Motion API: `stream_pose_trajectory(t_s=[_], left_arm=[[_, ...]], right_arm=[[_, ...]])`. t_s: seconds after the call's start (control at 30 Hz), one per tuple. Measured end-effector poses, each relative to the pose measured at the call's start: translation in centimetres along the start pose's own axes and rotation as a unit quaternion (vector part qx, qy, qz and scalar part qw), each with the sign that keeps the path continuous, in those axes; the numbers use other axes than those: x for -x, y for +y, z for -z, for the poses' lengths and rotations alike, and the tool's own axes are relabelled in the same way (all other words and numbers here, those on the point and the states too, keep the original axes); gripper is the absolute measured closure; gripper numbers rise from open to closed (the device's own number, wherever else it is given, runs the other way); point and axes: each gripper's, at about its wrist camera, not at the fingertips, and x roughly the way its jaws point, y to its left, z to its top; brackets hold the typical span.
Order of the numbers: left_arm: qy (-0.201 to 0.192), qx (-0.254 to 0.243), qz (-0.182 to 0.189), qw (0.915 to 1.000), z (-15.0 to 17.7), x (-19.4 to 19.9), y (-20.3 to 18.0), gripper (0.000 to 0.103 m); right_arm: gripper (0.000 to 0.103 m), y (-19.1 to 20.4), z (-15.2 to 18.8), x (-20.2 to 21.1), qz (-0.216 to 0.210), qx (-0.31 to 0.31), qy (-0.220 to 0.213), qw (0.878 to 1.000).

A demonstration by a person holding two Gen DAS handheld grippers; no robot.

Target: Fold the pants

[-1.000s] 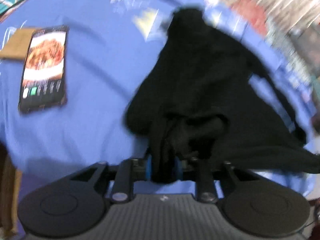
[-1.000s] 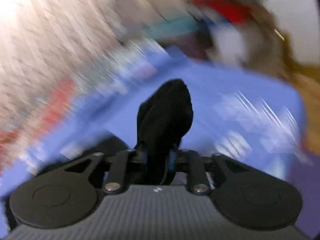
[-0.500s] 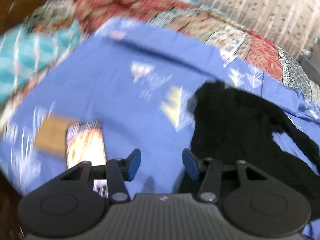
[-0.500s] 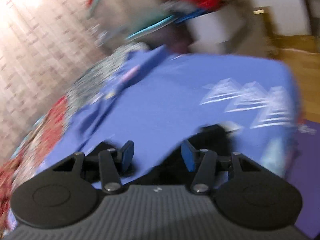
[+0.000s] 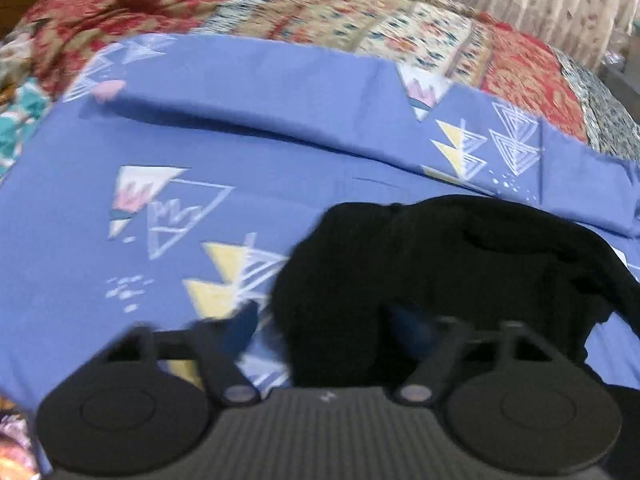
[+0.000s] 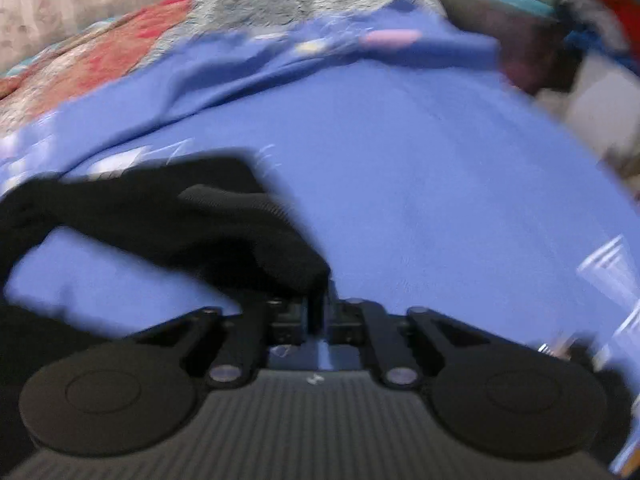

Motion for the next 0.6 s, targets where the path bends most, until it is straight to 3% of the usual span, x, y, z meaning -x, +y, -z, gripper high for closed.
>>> stream_pose_trajectory(t_s=[0.07,0.1,0.13,0.2,0.33,0.47,0.57,0.6], left_arm=[[0.0,-0.017,-0.012,0.9998,-0.2,-0.5,-0.9,0.079],[-0.002,-0.024,-0.009,0.9997,-0.4,-0.4,-1.1,0.079],[-0.005,-0.034,-0.006,0.9994,-0.4,-0.3,-1.3,0.079],[-0.011,-0.056,-0.002,0.9984,0.0,-0.1,-1.7,0.079],[-0.033,-0.106,-0.013,0.9937,1.0,0.5,-2.8,0.078],[-0.029,-0.122,-0.038,0.9914,0.8,0.5,-3.6,0.048],[-0.047,-0.097,-0.027,0.9938,-0.4,1.8,-2.5,0.041],[-0.058,-0.09,-0.025,0.994,-0.8,2.3,-2.0,0.033]], right_arm=[[0.094,-1.3,-2.5,2.9,0.036,-0.015,-0.106,0.994],[0.094,-2.3,-3.6,4.6,0.05,-0.025,-0.164,0.985],[0.094,-2.8,-4.1,5.7,0.064,-0.029,-0.197,0.978],[0.094,-4.0,-4.5,6.4,0.097,-0.025,-0.22,0.97],[0.094,-8.0,-3.7,4.0,0.083,-0.072,-0.15,0.983],[0.09,-7.8,-2.5,1.8,0.087,-0.091,-0.087,0.988],[0.073,-6.9,-2.7,1.8,0.094,-0.122,-0.076,0.985],[0.056,-6.4,-1.9,2.6,0.088,-0.136,-0.077,0.984]])
